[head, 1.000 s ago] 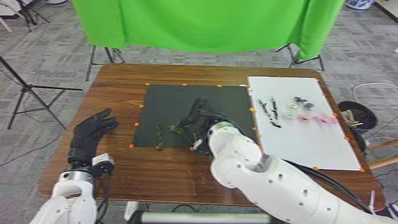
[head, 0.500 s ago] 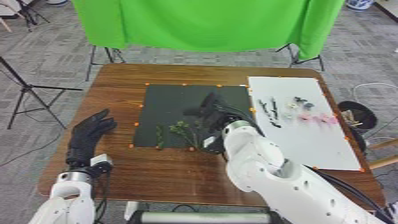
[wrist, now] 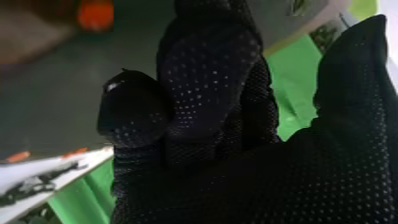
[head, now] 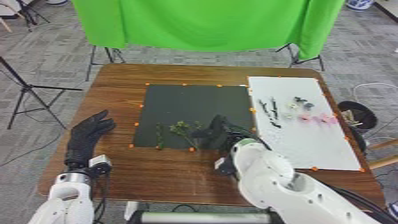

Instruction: Arrange flowers

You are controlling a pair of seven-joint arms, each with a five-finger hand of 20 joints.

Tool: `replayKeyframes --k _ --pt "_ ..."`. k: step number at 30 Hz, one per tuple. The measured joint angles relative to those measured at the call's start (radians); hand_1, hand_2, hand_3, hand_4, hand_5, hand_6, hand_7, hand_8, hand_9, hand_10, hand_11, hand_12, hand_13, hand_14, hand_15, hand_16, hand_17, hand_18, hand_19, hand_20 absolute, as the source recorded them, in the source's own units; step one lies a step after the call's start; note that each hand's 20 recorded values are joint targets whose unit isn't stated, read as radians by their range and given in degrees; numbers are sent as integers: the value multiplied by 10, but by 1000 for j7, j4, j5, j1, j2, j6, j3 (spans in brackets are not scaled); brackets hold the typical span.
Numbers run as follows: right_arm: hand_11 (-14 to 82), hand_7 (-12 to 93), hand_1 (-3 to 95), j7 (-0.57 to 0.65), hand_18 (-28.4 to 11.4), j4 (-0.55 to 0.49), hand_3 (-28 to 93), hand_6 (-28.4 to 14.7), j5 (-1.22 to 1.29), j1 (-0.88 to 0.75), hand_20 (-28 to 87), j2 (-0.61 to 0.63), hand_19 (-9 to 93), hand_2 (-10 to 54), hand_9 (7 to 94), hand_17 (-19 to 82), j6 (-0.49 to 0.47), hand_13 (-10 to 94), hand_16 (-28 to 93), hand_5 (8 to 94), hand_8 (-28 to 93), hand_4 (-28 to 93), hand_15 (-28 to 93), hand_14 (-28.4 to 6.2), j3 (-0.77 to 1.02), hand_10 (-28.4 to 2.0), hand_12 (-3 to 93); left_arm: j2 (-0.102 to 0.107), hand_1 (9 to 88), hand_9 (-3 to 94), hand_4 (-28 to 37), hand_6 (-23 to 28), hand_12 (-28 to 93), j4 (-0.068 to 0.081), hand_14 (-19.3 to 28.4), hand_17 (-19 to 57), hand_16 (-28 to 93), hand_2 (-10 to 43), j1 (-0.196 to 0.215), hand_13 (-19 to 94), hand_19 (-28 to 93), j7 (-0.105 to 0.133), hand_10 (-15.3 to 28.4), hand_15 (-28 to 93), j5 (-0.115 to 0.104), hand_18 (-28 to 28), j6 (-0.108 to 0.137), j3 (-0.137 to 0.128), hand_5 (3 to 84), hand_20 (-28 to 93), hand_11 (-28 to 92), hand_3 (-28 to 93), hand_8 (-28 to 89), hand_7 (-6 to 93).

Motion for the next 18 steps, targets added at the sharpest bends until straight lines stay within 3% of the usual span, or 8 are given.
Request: replayKeyframes --k 5,18 --pt "285 206 236 3 -46 -13 624 -76 27 0 14 -3 919 49 937 777 -14 937 128 828 -85 -102 536 -52 -13 -159 160 0 227 518 -283 41 86 0 169 105 -50 -27 0 449 74 -3 147 228 0 111 -1 0 507 156 196 729 -79 120" --pt "284 204 236 3 -47 -20 620 -76 92 -1 -22 -21 930 57 937 776 -21 937 129 828 -85 -103 533 -52 -16 -161 159 2 226 518 -283 42 86 0 170 103 -50 -25 -1 449 74 -9 147 228 1 112 -4 1 508 156 196 728 -79 120"
